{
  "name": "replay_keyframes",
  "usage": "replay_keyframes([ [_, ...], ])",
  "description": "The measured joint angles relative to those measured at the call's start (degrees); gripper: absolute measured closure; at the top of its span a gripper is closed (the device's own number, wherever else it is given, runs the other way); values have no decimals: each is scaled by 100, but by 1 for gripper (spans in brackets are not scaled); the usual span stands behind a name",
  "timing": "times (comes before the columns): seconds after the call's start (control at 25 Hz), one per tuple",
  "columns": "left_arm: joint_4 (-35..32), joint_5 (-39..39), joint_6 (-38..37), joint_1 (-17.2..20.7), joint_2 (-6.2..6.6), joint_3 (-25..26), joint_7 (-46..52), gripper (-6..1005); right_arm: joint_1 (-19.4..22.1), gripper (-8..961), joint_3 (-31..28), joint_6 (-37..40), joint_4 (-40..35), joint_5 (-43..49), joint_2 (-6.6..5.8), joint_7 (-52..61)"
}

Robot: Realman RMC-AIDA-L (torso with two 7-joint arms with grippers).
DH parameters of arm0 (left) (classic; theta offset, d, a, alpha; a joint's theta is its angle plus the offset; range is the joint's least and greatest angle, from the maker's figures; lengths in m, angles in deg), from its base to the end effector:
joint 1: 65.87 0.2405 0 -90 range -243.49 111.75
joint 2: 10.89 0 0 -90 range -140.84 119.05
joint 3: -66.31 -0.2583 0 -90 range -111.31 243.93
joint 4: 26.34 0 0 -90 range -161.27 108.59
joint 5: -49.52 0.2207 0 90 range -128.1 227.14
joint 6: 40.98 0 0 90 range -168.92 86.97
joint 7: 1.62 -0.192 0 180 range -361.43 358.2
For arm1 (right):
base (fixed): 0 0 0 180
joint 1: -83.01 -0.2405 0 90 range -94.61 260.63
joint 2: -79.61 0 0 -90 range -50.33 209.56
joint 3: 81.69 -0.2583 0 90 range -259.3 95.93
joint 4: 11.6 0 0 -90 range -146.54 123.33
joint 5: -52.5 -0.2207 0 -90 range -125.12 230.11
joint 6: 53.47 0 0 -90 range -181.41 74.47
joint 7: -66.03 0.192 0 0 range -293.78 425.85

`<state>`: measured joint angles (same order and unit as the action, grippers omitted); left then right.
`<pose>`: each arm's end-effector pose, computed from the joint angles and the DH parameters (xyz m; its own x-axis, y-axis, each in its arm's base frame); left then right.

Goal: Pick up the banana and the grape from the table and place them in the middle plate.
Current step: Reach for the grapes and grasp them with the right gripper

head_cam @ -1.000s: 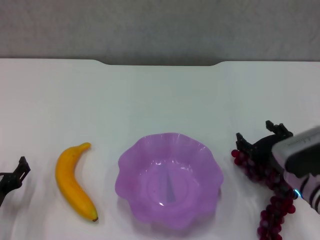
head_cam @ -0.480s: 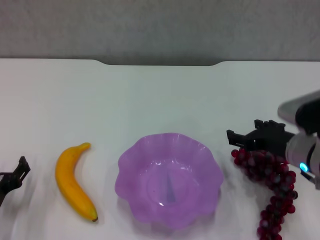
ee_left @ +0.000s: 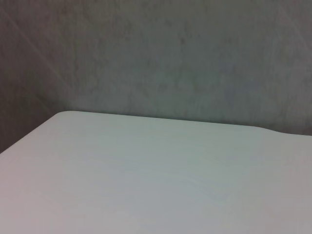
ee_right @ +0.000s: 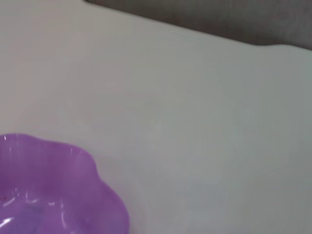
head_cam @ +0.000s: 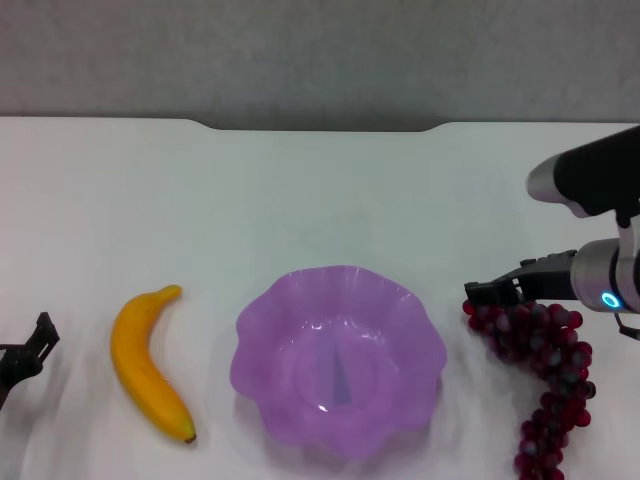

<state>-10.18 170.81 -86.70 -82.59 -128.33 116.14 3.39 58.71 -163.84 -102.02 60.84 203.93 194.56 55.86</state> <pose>-0.4257 0.3405 -0.0425 0.5918 0.3143 0.7423 0.7496 0.1242 -0.6502 0.2423 0.4181 -0.0617 0.6974 -0.6884 -0.1992 -0.6148 -0.4320 -0.6599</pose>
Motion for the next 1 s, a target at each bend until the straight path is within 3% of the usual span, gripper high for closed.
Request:
replay_keyframes([
  [0.4, -38, -7, 30, -31, 1, 6, 0, 122, -299, 73, 12, -1244, 222, 408, -5, 638],
  [1.0, -53, -9, 41, -49, -3, 9, 0, 122, -225, 74, -301, -1373, -40, 528, -18, 728],
])
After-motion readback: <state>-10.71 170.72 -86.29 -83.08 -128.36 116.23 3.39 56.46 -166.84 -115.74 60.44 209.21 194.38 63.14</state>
